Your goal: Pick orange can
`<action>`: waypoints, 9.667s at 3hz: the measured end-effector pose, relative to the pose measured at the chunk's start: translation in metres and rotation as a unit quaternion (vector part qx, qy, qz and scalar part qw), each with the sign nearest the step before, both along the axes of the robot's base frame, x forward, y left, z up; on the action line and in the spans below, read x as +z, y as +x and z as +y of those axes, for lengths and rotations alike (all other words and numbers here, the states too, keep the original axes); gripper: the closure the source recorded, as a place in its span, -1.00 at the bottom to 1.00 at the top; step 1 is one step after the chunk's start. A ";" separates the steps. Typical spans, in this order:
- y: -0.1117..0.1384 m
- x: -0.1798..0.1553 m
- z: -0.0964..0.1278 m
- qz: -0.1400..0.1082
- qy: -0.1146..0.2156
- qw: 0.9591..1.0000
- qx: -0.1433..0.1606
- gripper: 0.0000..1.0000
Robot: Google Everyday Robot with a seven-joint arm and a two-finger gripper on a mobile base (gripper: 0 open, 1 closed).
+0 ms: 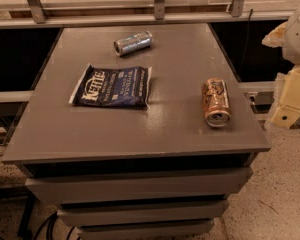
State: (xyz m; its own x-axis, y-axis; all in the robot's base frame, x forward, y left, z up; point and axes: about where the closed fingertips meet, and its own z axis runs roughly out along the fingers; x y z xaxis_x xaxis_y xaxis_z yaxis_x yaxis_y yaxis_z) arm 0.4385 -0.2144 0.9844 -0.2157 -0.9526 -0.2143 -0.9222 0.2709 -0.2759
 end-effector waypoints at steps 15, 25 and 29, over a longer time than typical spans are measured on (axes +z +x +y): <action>0.081 -0.098 0.070 -0.084 -0.048 0.781 0.617 -1.00; 0.101 -0.113 0.066 -0.029 -0.064 0.775 0.629 1.00; 0.138 -0.035 0.084 -0.070 -0.088 0.776 0.620 1.00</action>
Offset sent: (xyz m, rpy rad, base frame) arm 0.0035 0.0039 -0.0018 0.0166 -0.0013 0.0812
